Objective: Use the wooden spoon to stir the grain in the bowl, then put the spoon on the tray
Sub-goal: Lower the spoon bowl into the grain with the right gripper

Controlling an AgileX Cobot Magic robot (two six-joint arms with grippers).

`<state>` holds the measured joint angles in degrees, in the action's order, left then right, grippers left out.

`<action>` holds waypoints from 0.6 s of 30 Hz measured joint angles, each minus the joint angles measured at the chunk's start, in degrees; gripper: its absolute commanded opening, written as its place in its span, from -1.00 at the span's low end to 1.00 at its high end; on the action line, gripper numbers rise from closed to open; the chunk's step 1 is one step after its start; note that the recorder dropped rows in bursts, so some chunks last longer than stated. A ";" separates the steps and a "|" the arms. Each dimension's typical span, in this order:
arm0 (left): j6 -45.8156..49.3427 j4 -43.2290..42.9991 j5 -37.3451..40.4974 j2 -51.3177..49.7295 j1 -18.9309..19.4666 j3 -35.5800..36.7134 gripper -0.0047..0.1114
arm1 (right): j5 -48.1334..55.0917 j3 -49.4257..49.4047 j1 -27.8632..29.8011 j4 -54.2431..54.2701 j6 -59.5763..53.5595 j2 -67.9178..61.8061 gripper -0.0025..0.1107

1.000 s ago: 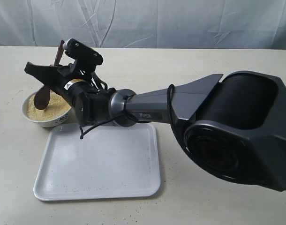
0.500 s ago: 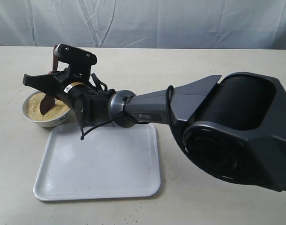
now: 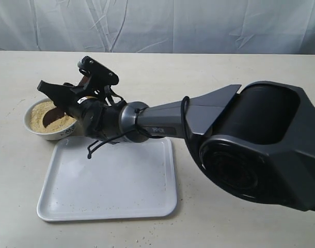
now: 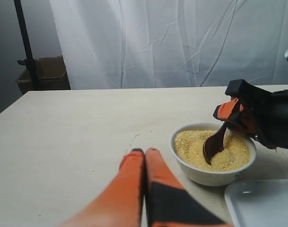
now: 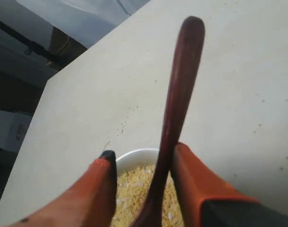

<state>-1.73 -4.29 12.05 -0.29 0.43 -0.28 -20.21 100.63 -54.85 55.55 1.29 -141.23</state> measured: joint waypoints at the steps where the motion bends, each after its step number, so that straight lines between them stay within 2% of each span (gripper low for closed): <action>1: 0.00 0.00 0.00 0.00 0.00 0.00 -0.91 | 0.00 0.00 0.00 0.00 0.00 0.00 -0.04; 6: 0.00 0.00 0.00 0.00 0.00 0.00 -0.91 | 0.67 0.00 -0.10 1.22 0.00 0.72 0.10; 18: 0.00 0.00 0.00 0.00 0.00 0.00 -0.91 | 9.80 0.00 0.23 2.95 -0.32 5.49 0.10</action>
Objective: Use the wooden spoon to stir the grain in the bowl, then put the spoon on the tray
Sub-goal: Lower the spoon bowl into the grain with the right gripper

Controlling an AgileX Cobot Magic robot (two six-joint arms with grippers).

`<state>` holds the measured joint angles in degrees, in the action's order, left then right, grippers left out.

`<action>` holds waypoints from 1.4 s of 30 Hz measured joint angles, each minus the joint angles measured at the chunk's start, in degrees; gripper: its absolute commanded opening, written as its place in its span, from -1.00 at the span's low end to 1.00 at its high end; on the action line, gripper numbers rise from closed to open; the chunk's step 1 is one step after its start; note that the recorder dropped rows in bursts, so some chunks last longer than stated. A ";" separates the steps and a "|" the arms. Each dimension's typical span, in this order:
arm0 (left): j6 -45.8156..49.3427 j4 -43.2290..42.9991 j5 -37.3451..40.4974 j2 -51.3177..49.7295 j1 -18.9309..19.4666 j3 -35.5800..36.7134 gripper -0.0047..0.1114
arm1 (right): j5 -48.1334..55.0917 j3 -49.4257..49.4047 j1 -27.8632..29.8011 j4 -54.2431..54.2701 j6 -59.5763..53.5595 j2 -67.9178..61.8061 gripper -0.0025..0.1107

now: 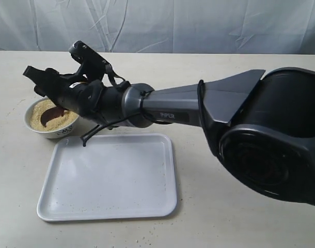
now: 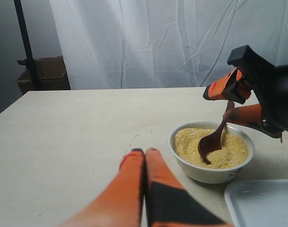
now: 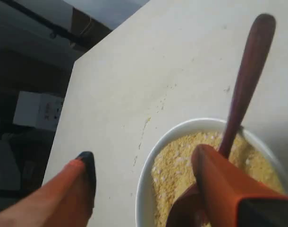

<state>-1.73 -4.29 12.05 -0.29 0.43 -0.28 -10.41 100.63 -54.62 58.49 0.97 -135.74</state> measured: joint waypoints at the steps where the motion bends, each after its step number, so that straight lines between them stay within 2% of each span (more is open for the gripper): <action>1: 0.00 0.00 0.00 0.00 0.00 0.00 -0.91 | 1.46 0.00 0.11 0.00 -0.14 0.46 0.10; 6: 0.00 0.00 0.00 0.00 0.00 0.00 -0.91 | 10.41 0.00 2.75 0.00 -0.14 1.89 0.09; 9: 0.00 0.00 0.00 0.00 0.00 0.00 -0.91 | 18.19 0.00 5.41 -0.56 -0.36 3.18 -0.05; 11: 0.00 0.00 0.00 0.00 0.00 0.00 -0.91 | 24.91 0.00 7.88 -0.83 -0.97 4.84 -0.26; 14: 0.00 0.00 0.00 0.00 0.00 0.00 -0.91 | 35.44 0.00 12.36 -1.16 -5.70 7.24 -0.72; 15: 0.00 0.00 0.00 0.00 0.00 0.00 -0.91 | 38.57 0.00 13.62 -1.44 -7.09 7.87 -0.95; 20: 0.00 0.00 0.00 0.00 0.00 0.00 -0.91 | 52.25 0.00 19.62 -5.27 -13.04 8.45 -0.96; 23: 0.00 0.00 0.00 0.00 0.00 0.00 -0.91 | 50.51 -0.99 19.37 -3.98 -14.77 8.45 -0.96; 24: 0.00 0.00 0.00 0.00 0.00 0.00 -0.91 | 48.06 -2.01 18.63 -0.66 -17.27 8.45 -0.96; 26: 0.00 0.00 0.00 0.00 0.00 0.00 -0.91 | 41.26 -5.30 15.86 14.32 -29.18 8.45 -0.96; 27: 0.00 0.00 0.00 0.00 0.00 0.00 -0.91 | 36.63 -7.98 13.61 28.74 -42.60 8.45 -0.97; 30: 0.00 0.00 0.00 0.00 0.00 0.00 -0.91 | 28.65 -10.31 9.83 37.28 -52.66 8.68 -0.97; 33: 0.00 0.00 0.00 0.00 0.00 0.00 -0.91 | 22.53 -11.44 7.80 40.70 -55.62 8.68 -0.97; 36: 0.00 0.00 0.00 0.00 0.00 0.00 -0.91 | 26.03 -11.44 7.83 41.31 -55.83 9.03 -0.97; 38: 0.00 0.00 0.00 0.00 0.00 0.00 -0.91 | 34.28 -10.93 9.19 37.24 -55.51 9.07 -0.97; 42: 0.00 0.00 0.00 0.00 0.00 0.00 -0.91 | 53.86 -5.37 12.05 10.44 -41.15 9.22 -0.97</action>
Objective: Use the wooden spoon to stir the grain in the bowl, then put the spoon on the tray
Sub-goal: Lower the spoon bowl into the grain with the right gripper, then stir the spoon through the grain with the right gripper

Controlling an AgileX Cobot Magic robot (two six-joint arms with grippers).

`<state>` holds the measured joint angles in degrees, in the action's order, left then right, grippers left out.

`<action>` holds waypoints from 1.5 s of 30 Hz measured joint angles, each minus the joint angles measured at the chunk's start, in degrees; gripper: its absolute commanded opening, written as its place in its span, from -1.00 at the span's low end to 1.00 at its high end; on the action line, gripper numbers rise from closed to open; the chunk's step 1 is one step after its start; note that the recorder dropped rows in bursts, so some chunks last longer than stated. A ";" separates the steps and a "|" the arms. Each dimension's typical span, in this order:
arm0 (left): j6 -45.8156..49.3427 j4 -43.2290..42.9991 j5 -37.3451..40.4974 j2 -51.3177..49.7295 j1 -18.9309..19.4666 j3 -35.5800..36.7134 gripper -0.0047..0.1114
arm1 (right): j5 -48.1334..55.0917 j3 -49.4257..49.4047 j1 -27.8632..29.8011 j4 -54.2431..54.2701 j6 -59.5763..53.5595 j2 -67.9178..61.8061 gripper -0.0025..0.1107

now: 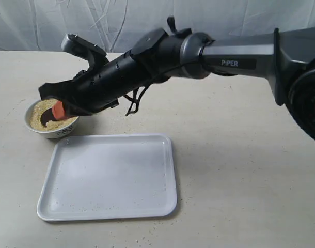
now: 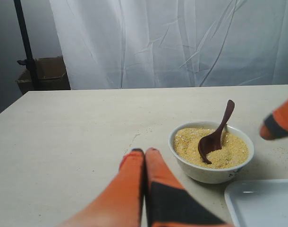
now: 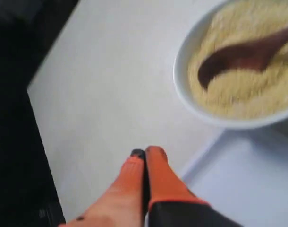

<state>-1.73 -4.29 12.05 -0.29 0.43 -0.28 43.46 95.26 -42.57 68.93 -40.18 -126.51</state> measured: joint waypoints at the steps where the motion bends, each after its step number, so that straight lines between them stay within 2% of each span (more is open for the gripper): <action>1: 0.00 0.00 0.00 0.00 0.00 0.00 -0.91 | 4.62 1.74 0.49 -7.57 4.73 0.21 -0.97; 4: 0.00 0.00 0.00 0.00 0.00 0.00 -0.91 | 14.04 5.35 0.77 -27.92 19.62 0.64 -0.97; 6: 0.00 0.00 0.00 0.00 0.00 0.00 -0.91 | 12.75 5.12 0.80 -36.39 28.35 1.57 -0.97; 8: 0.00 0.00 0.00 0.00 0.00 0.00 -0.91 | 3.00 1.86 0.67 -37.42 32.57 3.79 -0.97; 15: 0.00 0.00 0.00 0.00 0.00 0.00 -0.91 | -39.11 -15.00 -6.13 -25.70 34.10 12.20 -0.97; 19: 0.00 0.00 0.00 0.00 0.00 0.00 -0.91 | -54.82 -21.43 -9.87 -22.31 39.17 12.90 -0.97; 21: 0.00 0.00 0.00 0.00 0.00 0.00 -0.91 | -60.67 -23.90 -10.64 -23.47 47.33 12.74 -0.97; 23: 0.00 0.00 0.00 0.00 0.00 0.00 -0.91 | -63.83 -24.89 -10.52 -31.61 57.87 11.64 -0.97; 26: 0.00 0.00 0.00 0.00 0.00 0.00 -0.91 | -68.51 -25.10 -8.41 -55.07 82.55 9.30 -0.97; 29: 0.00 0.00 0.00 0.00 0.00 0.00 -0.91 | -76.06 -25.10 -3.81 -78.24 108.10 6.44 -0.97; 32: 0.00 0.00 0.00 0.00 0.00 0.00 -0.91 | -83.40 -25.10 0.61 -89.16 122.46 2.53 -0.97; 36: 0.00 0.00 0.00 0.00 0.00 0.00 -0.91 | -89.03 -24.99 3.82 -91.42 127.60 -1.98 -0.97; 41: 0.00 0.00 0.00 0.00 0.00 0.00 -0.91 | -88.71 -20.71 4.03 -91.09 128.12 -6.01 -0.95; 43: 0.00 0.00 0.00 0.00 0.00 0.00 -0.91 | -87.87 -17.40 4.03 -91.38 128.12 -7.47 -0.81; 45: 0.00 0.00 0.00 0.00 0.00 0.00 -0.91 | -85.32 -13.87 4.03 -91.99 128.12 -8.69 -0.57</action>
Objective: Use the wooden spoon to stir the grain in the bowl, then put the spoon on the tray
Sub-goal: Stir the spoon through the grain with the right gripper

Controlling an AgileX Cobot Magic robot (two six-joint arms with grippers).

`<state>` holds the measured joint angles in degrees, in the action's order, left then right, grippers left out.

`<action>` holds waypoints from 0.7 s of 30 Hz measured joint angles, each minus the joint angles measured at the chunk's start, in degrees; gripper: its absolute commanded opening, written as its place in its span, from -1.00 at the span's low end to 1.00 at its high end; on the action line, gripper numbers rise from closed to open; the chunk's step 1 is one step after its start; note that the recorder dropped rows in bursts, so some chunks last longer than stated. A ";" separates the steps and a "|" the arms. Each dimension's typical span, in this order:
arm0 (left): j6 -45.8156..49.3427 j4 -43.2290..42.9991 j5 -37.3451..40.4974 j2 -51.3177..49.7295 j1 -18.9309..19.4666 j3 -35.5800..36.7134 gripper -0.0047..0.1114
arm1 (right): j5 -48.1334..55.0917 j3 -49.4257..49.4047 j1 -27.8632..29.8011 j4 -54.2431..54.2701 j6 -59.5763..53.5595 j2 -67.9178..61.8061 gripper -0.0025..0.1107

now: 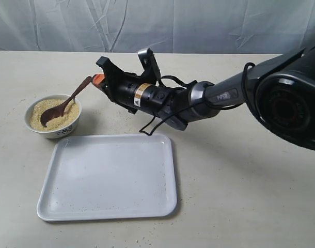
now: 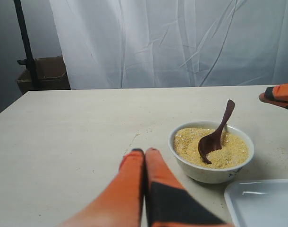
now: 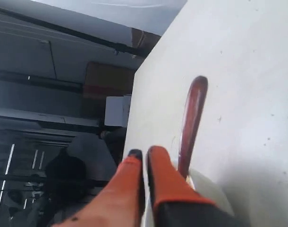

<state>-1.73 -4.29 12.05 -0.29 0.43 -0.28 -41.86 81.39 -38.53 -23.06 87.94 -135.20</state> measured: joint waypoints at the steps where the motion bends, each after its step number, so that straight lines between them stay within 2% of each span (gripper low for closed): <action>1: 0.00 0.00 0.00 0.00 0.00 0.00 -0.91 | 1.82 1.67 0.00 -0.51 0.00 -0.53 -0.47; 3: 0.00 0.00 0.00 0.00 0.00 0.00 -0.91 | 4.52 4.16 0.00 -1.55 0.00 -1.27 -0.27; 6: 0.00 0.00 0.00 0.00 0.00 0.00 -0.91 | 6.09 7.35 0.00 -3.15 0.00 -3.01 -0.12; 13: 0.00 0.00 0.00 0.00 0.00 0.00 -0.91 | 11.27 13.13 -0.70 -4.94 0.00 -6.62 -0.12; 21: 0.00 0.00 0.00 0.00 0.00 0.00 -0.91 | 12.34 17.41 -1.99 -5.44 0.28 -10.37 -0.12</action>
<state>-1.73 -4.29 12.05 -0.29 0.43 -0.28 -29.52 98.81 -40.52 -28.50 88.23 -145.57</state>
